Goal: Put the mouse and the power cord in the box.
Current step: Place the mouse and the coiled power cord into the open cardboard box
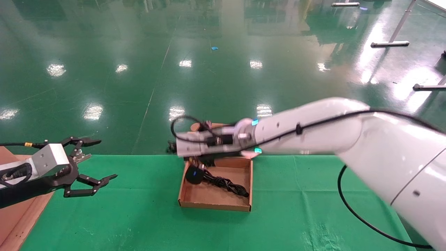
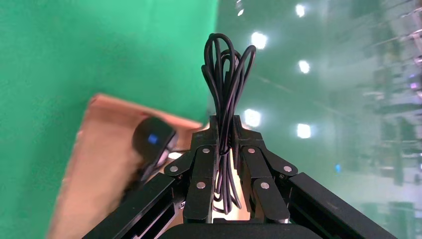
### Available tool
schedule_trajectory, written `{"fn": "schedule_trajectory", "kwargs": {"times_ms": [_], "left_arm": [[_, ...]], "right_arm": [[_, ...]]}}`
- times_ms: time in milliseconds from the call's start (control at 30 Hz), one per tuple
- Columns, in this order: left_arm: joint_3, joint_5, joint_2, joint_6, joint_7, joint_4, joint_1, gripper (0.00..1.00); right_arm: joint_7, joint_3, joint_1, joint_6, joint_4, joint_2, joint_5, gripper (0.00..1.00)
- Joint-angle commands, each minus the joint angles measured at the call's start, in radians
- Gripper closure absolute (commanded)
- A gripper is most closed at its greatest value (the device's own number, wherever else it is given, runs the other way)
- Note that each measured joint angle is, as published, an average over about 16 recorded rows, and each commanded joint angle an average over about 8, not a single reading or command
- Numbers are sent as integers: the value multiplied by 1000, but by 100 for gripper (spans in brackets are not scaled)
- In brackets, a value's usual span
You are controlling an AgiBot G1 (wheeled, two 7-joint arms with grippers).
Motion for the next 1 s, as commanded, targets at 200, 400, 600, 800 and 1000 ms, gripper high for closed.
{"fn": "schedule_trajectory", "kwargs": {"times_ms": [200,400,600,800,1000], "left_arm": [[3,7,12,42,40,96,-33,0],[6,12,24,67,66,147,-57,0],[8,15,32,84,84,183,-73,0],[7,14,33,93,91,201,-80,0],[8,15,34,91,89,196,-79,0]], "right_arm": [[32,-100,-27,61,-19,3,4,100],[30,-141,-41,88,-100,6,4,92],[3,-154,-55,91,-120,6,29,16],[-6,-159,-63,95,-127,6,48,0],[-4,-156,-63,92,-126,6,44,0]]}}
